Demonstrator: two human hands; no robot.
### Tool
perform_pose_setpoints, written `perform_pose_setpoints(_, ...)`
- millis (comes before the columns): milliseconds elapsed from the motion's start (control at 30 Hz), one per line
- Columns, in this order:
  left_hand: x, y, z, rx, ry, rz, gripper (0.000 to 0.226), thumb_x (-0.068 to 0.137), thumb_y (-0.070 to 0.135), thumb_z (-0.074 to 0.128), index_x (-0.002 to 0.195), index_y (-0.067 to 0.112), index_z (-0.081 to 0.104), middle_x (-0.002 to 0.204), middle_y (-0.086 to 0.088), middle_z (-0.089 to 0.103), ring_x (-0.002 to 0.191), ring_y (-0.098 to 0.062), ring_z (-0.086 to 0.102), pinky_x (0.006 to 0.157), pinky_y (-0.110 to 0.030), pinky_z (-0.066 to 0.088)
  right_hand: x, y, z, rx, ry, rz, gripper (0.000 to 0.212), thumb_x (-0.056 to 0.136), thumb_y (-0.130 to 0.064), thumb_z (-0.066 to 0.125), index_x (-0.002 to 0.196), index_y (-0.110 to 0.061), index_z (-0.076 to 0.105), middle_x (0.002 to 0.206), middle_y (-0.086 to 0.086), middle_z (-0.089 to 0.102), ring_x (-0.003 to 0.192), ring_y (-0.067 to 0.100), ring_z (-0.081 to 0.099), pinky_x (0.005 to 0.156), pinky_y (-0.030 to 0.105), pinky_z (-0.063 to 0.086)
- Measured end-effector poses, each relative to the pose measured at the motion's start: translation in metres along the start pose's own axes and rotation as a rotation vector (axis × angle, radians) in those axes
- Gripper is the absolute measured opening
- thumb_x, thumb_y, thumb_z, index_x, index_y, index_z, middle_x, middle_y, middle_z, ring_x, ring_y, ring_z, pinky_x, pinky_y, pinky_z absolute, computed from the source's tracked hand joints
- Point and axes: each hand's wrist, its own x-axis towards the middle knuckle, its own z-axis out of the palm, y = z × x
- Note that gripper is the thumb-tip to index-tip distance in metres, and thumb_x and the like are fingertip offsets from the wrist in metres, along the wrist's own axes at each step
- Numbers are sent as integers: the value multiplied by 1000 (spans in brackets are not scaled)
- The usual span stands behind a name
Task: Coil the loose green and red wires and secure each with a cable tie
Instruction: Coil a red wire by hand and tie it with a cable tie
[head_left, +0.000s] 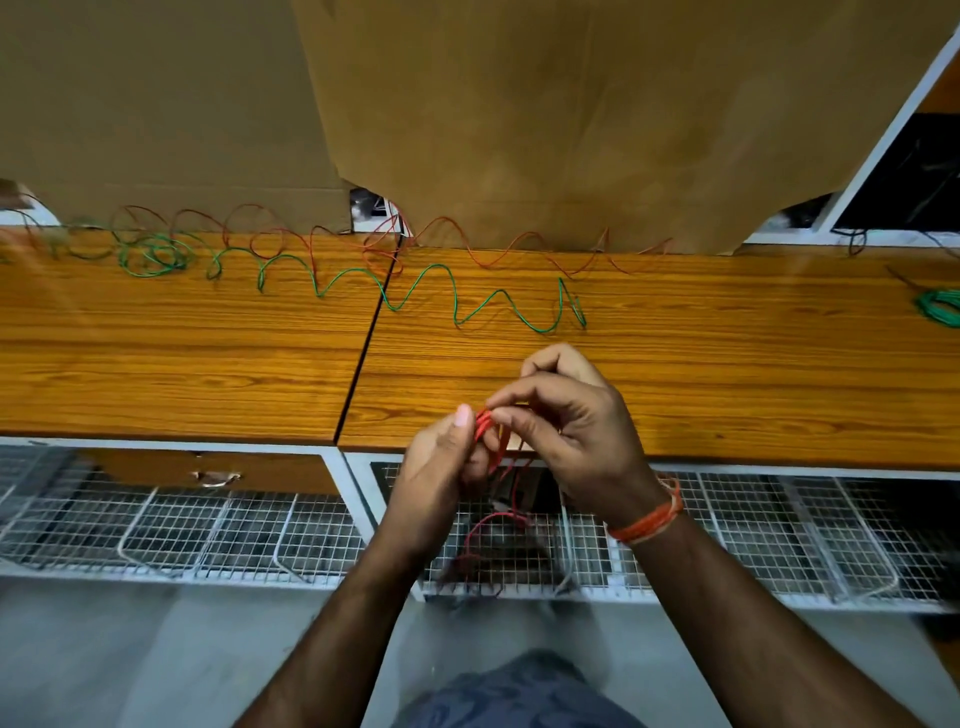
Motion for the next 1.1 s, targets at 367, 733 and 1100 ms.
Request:
perform_pose_setpoints(367, -2, 0, 7, -249, -51, -73, 35, 105, 38, 41, 78, 17, 49, 57, 6, 29, 51, -13, 20, 56, -43, 11, -19, 11, 20, 76, -20, 372, 42, 108, -42, 40, 91, -18, 70, 86, -5, 70, 85, 10, 66, 76, 33, 51)
perform_pose_setpoints(733, -6, 7, 14, -388, -235, -107, 33, 102, 24, 39, 89, 5, 63, 53, 2, 36, 48, -14, 28, 59, -44, 13, -20, 9, 36, 332, 303, 499, 65, 109, -43, 38, 53, -15, 54, 48, 10, 51, 44, 30, 46, 45, 40, 40)
perform_pose_setpoints(1100, -7, 6, 17, -473, -250, -96, 28, 100, 22, 39, 84, 5, 55, 52, 0, 36, 49, -17, 28, 61, -45, 14, -16, 14, 41, 537, 291, 551, 72, 98, -55, 46, 65, 9, 43, 51, 19, 48, 39, 26, 46, 40, 28, 38)
